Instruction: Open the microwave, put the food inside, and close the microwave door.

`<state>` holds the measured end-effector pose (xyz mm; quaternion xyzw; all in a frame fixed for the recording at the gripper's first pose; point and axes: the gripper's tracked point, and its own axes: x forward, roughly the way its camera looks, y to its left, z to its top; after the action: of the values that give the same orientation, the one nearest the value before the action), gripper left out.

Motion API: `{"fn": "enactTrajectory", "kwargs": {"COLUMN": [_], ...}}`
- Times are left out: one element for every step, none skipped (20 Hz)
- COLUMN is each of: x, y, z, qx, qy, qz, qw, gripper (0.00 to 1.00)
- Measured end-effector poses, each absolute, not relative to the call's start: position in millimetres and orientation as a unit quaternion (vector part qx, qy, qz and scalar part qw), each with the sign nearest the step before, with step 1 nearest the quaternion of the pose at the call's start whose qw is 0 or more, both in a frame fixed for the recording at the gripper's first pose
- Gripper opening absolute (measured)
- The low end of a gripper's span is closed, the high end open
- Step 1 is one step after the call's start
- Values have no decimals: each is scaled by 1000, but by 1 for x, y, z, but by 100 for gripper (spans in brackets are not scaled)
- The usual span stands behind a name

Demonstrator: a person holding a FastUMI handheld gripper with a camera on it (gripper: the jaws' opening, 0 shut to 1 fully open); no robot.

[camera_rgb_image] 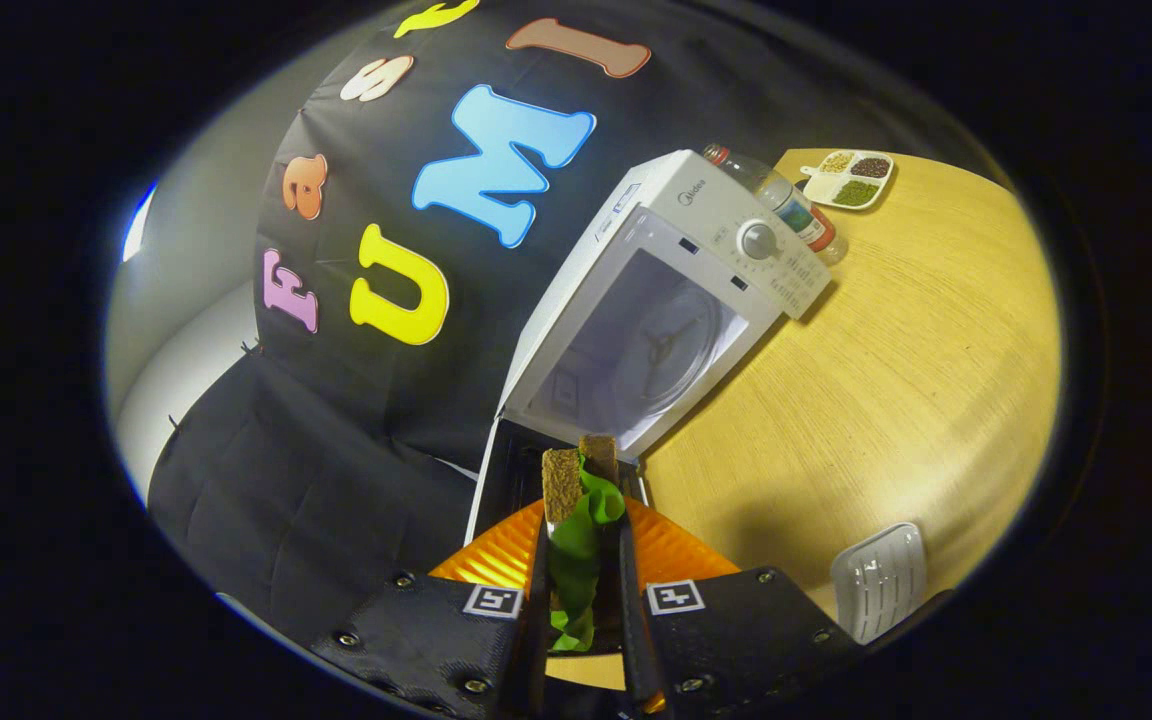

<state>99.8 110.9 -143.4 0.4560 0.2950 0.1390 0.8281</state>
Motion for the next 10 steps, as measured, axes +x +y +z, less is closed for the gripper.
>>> {"fn": "enactTrajectory", "kwargs": {"x": [108, 115, 123, 131, 139, 145, 153, 160, 169, 177], "y": [117, 121, 125, 129, 132, 135, 136, 138, 140, 142], "z": [-144, -144, -145, -148, -150, -153, -155, -157, -161, -163], "qx": [457, 459, 460, 463, 466, 469, 472, 475, 478, 482], "qy": [290, 282, 276, 269, 264, 260, 254, 249, 244, 238], "qz": [137, 132, 128, 124, 121, 118, 113, 108, 105, 102], "qw": [830, 832, 834, 835, 836, 836, 836, 837, 837, 837], "gripper": [31, 30, 30, 30, 30, 30, 30, 30, 30, 30]}}
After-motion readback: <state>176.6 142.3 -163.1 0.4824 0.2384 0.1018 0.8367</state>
